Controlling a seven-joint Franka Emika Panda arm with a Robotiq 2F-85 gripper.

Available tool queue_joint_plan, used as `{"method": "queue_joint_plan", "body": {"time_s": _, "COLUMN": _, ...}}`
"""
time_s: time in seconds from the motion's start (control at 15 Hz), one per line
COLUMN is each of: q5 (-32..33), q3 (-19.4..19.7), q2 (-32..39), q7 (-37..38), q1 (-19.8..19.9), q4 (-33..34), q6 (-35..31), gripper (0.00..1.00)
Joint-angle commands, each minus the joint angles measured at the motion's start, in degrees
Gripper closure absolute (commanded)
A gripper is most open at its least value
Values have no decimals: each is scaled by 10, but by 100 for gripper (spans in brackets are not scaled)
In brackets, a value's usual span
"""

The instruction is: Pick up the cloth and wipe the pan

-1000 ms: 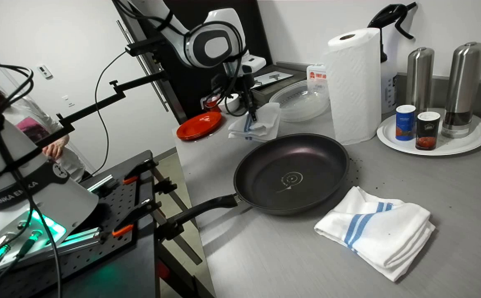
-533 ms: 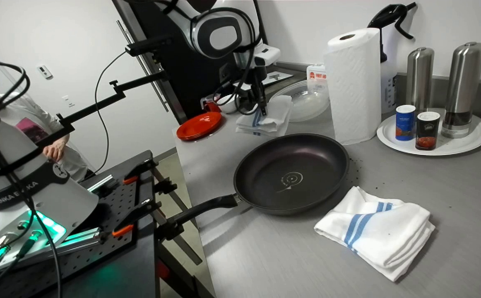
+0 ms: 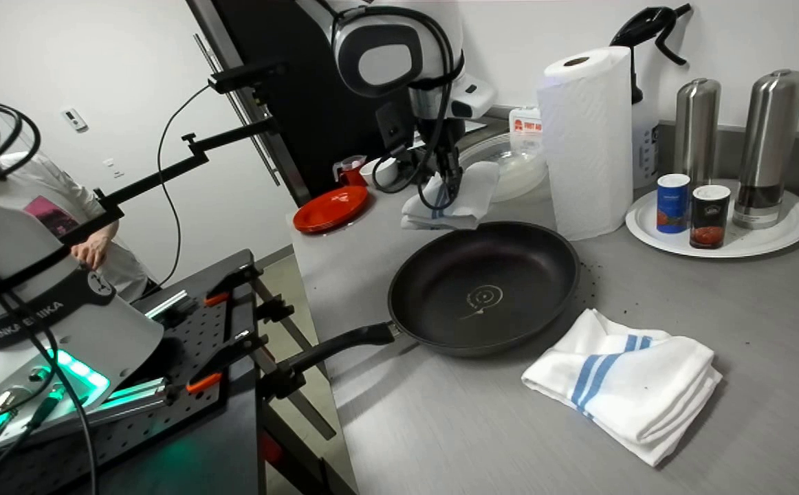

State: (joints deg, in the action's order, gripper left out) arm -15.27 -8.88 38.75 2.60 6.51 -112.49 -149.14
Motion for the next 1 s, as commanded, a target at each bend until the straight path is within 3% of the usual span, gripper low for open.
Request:
{"method": "queue_joint_plan", "body": {"time_s": 0.0, "q5": -16, "q3": -2, "q2": -17, "q7": -25, "q1": 11, "q4": -2, "q6": 24, "gripper": 96}}
{"method": "queue_joint_plan", "body": {"time_s": 0.93, "q5": 2, "q3": 19, "q2": -82, "q7": -4, "q1": -22, "q4": -20, "q6": 24, "gripper": 96}}
